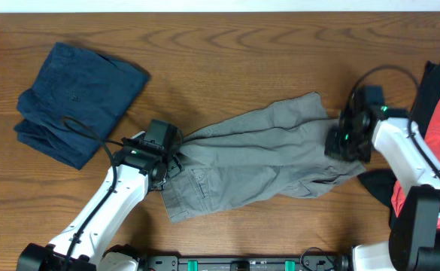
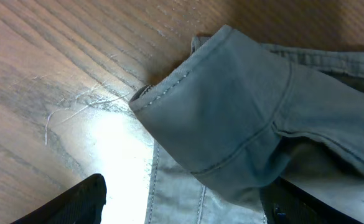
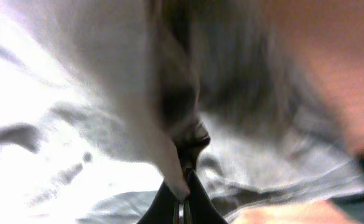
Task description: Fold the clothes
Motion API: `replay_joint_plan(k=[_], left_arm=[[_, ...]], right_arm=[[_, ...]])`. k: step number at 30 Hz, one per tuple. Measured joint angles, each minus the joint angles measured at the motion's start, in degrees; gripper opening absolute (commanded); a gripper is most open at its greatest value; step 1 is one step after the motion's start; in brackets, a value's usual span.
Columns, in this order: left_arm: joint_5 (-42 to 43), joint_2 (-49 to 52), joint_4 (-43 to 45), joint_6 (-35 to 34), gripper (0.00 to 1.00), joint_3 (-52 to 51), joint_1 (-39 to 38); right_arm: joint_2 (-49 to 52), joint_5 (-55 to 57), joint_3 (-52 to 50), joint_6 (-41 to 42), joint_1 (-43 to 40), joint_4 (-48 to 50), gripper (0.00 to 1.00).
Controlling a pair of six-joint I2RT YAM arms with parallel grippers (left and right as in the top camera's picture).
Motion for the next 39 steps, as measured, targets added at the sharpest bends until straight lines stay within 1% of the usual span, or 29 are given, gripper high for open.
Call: replay_joint_plan(k=[2, 3, 4, 5, 6, 8, 9, 13, 16, 18, 19, 20, 21, 23, 25, 28, 30, 35, 39], left_arm=[[0.0, 0.0, -0.2, 0.0, 0.8, 0.0, 0.0], [0.0, 0.0, -0.2, 0.0, 0.8, 0.0, 0.0], [0.0, 0.0, -0.2, 0.0, 0.8, 0.0, 0.0], [0.0, 0.0, -0.2, 0.0, 0.8, 0.0, 0.0], [0.0, 0.0, -0.3, 0.0, 0.8, 0.0, 0.0], [0.0, 0.0, -0.3, 0.0, 0.8, 0.0, 0.0], [0.0, 0.0, -0.4, 0.0, 0.8, 0.0, 0.0], [0.0, 0.0, -1.1, 0.0, 0.8, 0.0, 0.0], [0.0, -0.2, -1.9, 0.2, 0.81, 0.0, 0.0], [0.0, -0.9, -2.4, 0.9, 0.8, 0.1, 0.0], [0.0, -1.8, -2.8, 1.3, 0.8, 0.1, 0.0], [0.0, -2.6, -3.1, 1.6, 0.8, 0.2, 0.0], [0.0, -4.1, -3.5, 2.0, 0.81, 0.3, 0.0], [0.1, -7.0, -4.1, 2.8, 0.8, 0.7, 0.0], [0.9, -10.1, -4.4, 3.1, 0.79, 1.1, 0.0], [3.7, -13.5, -4.5, 3.5, 0.78, 1.5, 0.0], [6.1, -14.0, -4.6, 3.7, 0.78, 1.5, -0.2], [9.1, -12.2, -4.6, 4.1, 0.79, 1.5, -1.7], [10.5, -8.4, -3.4, 4.2, 0.78, 1.4, -3.0]], right_arm=[[0.0, -0.1, 3.9, 0.1, 0.0, 1.6, 0.03], [0.0, -0.2, 5.0, 0.2, 0.0, 2.5, 0.1], [0.0, -0.4, 6.2, 0.7, 0.0, 4.3, 0.27], [0.0, -0.4, 7.1, 1.1, 0.0, 6.1, 0.52], [0.0, -0.5, 7.5, 1.2, 0.0, 8.2, 0.61], [0.0, -0.7, 7.9, 1.5, 0.0, 11.7, 0.72], [0.0, -1.1, 8.0, 1.8, 0.0, 12.8, 0.75], [0.0, -1.7, 8.0, 2.0, 0.0, 12.2, 0.75], [0.0, -2.0, 8.0, 2.0, 0.0, 8.0, 0.7], [0.0, -2.1, 8.0, 1.9, 0.0, 3.9, 0.65], [0.0, -2.3, 8.0, 1.9, 0.0, 0.5, 0.57], [0.0, -2.3, 7.9, 1.4, 0.0, -1.4, 0.47], [0.0, -2.5, 7.9, 1.1, 0.0, -3.5, 0.4], [0.0, -3.1, 7.9, 0.5, 0.0, -6.9, 0.3], [0.0, -4.3, 7.8, -1.0, 0.4, -8.4, 0.24], [0.0, -5.8, 6.7, -3.1, 2.1, -7.9, 0.24], [0.0, -6.0, 5.0, -4.1, 4.1, -5.6, 0.24], [0.0, -6.0, -1.0, -5.2, 7.5, 2.9, 0.25], [0.9, -5.8, -4.0, -5.4, 7.7, 6.0, 0.25]])
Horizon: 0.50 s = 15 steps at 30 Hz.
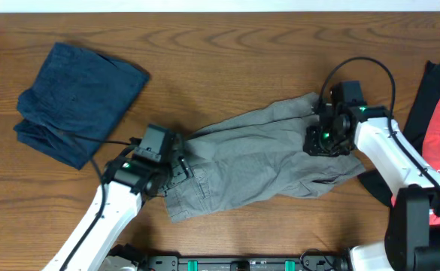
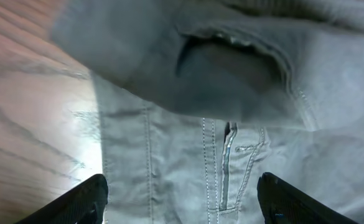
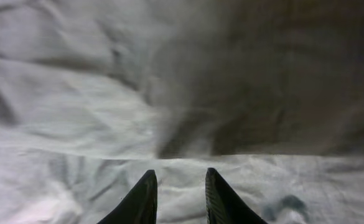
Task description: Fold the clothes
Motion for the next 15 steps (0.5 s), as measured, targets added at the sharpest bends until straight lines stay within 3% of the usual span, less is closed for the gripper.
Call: replay_joint_plan(k=[4, 11, 15], left_arm=[[0.3, 4.3, 5.0, 0.0, 0.78, -0.1, -0.2], [0.3, 12.5, 16.7, 0.0, 0.78, -0.5, -0.2], [0.2, 15.2, 24.3, 0.1, 0.78, -0.7, -0.2]], right_arm=[[2.4, 0.1, -0.9, 0.1, 0.0, 5.7, 0.25], [5.2, 1.2, -1.1, 5.1, 0.0, 24.9, 0.29], [5.6, 1.5, -0.9, 9.1, 0.0, 35.0, 0.24]])
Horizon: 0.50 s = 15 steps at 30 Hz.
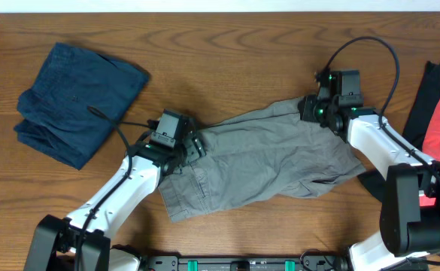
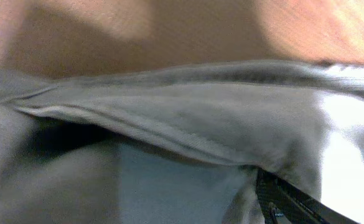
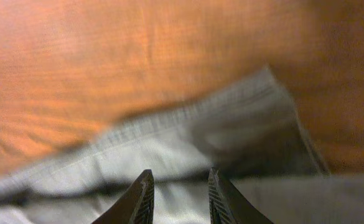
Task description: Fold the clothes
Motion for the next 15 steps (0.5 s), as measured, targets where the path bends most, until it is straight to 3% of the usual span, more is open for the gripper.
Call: replay_joint_plan(k=[4, 11, 15], left_arm=[[0.0, -0.2, 4.4, 0.0, 0.78, 0.0, 0.3], [0.0, -0.4, 6.7, 0.0, 0.78, 0.0, 3.1], [0.0, -0.4, 7.1, 0.0, 0.78, 0.0, 4.1]], right_arm=[[-0.3, -1.7, 2.0, 2.7, 0.0, -4.5, 0.22], [-6.3, -4.2, 5.7, 0.4, 0.0, -34.9, 0.25], [-9.2, 0.3, 6.1, -1.0, 0.0, -45.3, 0.24]])
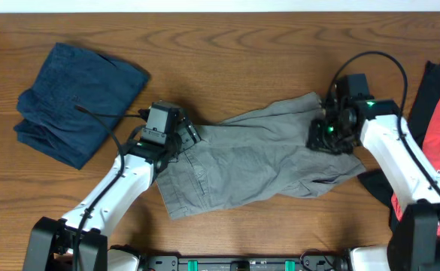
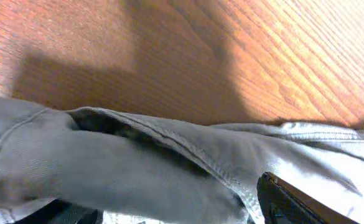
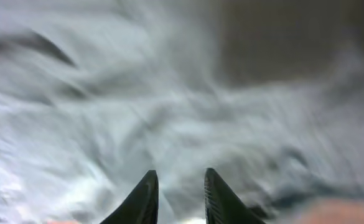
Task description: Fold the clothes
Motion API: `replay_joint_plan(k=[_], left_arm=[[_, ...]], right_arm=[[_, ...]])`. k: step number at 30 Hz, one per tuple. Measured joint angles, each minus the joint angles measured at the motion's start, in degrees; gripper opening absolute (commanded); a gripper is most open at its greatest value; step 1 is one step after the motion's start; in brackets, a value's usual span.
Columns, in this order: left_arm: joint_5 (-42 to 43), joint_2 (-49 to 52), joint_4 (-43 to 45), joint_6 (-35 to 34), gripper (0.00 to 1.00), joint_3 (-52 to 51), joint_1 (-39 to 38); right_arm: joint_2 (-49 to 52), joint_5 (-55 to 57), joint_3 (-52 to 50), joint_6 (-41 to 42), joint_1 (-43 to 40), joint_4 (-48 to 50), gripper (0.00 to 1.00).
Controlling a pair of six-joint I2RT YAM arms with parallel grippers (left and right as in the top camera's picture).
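Observation:
Grey shorts [image 1: 257, 162] lie spread on the wooden table [image 1: 227, 68], waist to the left, legs to the right. My left gripper [image 1: 176, 138] is at the waist's upper left corner. In the left wrist view it [image 2: 182, 214] is open, with the folded waistband edge [image 2: 169, 143] lying between its wide-set fingers [image 2: 290, 199]. My right gripper [image 1: 327, 138] hovers over the right leg. In the blurred right wrist view it [image 3: 178, 199] is open just above the grey cloth [image 3: 169, 106], holding nothing.
A folded dark blue garment [image 1: 73, 98] lies at the back left. Red and black [image 1: 430, 86] clothes are piled at the right edge, with a black piece [image 1: 376, 184] by the shorts' lower right corner.
My right gripper has moved from the shorts' top right hem corner down over the right leg. My left gripper has shifted slightly up and left along the waistband. Both are still open.
At first my right gripper was shut on cloth at the shorts' right end, and my left was at the bunched waist. Then both were open over the shorts, which lay flatter. The right went to the top hem corner, and now sits over the leg.

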Motion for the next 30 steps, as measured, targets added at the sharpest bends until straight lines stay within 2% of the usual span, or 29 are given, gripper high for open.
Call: replay_joint_plan(k=[3, 7, 13, 18, 22, 25, 30], left_arm=[[0.0, 0.0, -0.9, 0.0, 0.79, 0.0, 0.2], [1.3, 0.0, -4.5, 0.0, 0.78, 0.0, 0.2], [3.5, 0.0, -8.5, 0.0, 0.79, 0.0, 0.2], [4.2, 0.0, -8.9, 0.0, 0.79, 0.0, 0.2], [4.3, -0.1, -9.3, 0.0, 0.79, 0.0, 0.2], [4.3, -0.1, -9.8, 0.0, 0.79, 0.0, 0.2], [4.3, -0.1, -10.1, 0.0, 0.79, 0.0, 0.2]], right_arm=[[0.0, 5.3, -0.6, 0.1, 0.0, -0.2, 0.26], [0.5, 9.6, -4.1, 0.2, 0.0, 6.7, 0.26], [4.8, 10.4, -9.7, 1.3, 0.0, 16.6, 0.26], [7.4, 9.6, -11.2, 2.1, 0.0, 26.8, 0.31], [7.5, 9.2, -10.0, 3.8, -0.2, 33.9, 0.33], [7.5, 9.0, -6.6, 5.3, -0.4, 36.7, 0.32], [7.3, 9.0, -1.1, 6.5, -0.7, 43.6, 0.36]])
